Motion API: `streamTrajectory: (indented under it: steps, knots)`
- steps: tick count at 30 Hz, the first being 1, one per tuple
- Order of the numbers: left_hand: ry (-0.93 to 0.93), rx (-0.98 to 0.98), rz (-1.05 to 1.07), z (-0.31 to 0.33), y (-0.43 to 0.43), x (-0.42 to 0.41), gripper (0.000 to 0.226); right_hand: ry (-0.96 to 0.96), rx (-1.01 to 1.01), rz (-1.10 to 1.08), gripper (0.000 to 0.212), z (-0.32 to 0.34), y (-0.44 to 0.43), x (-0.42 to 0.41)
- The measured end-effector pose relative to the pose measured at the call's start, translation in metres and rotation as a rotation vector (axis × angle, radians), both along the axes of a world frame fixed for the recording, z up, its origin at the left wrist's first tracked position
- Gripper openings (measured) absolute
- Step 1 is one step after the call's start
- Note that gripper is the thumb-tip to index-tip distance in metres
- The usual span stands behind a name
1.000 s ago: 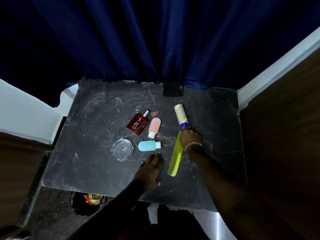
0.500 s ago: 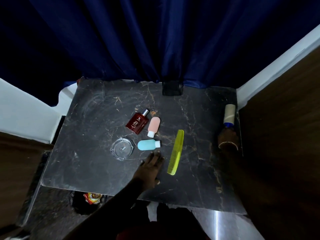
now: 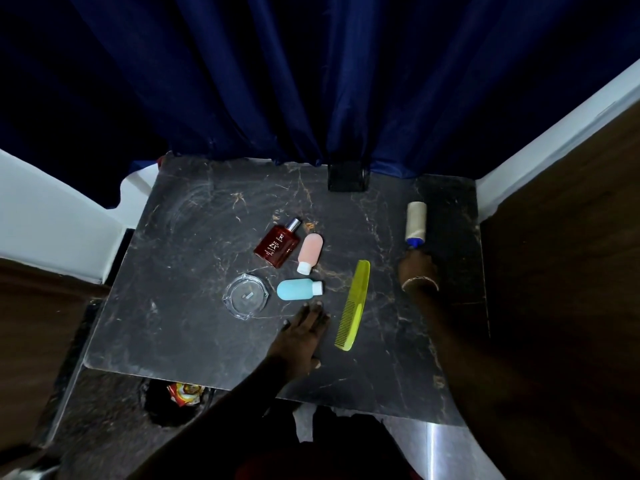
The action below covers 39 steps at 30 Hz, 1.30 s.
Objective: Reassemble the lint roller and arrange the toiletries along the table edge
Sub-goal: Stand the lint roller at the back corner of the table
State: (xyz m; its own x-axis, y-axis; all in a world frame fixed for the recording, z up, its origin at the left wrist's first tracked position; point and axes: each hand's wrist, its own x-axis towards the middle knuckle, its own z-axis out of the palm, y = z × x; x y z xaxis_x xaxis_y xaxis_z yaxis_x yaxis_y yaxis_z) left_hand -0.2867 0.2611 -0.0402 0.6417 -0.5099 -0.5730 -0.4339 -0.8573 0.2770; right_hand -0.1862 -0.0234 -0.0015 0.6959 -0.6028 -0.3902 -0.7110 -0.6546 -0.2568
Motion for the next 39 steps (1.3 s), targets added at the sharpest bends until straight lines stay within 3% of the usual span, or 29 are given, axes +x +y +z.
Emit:
streamTrajectory:
  steps: [9,13,18,25,32,39]
  knots:
    - [0.004,0.018,-0.015,-0.003,0.000,0.000,0.108,0.047,-0.119,0.390,0.038,-0.001,0.078,0.004]
    - [0.007,0.016,-0.014,-0.004,0.001,0.000,0.110,0.039,-0.146,0.439,0.038,-0.001,0.082,0.004]
    - [0.004,0.008,-0.016,-0.006,0.002,0.000,0.109,0.036,-0.117,0.348,0.037,-0.003,0.057,0.006]
    - [0.021,0.010,-0.005,-0.005,0.002,0.000,0.109,-0.002,-0.034,0.023,0.040,-0.013,-0.010,0.001]
    - [0.026,0.002,0.003,-0.003,0.001,0.001,0.108,0.006,-0.140,-0.052,0.040,-0.018,-0.072,-0.033]
    - [0.014,0.003,-0.006,-0.004,0.001,0.001,0.108,-0.033,-0.083,-0.074,0.039,-0.017,-0.081,-0.039]
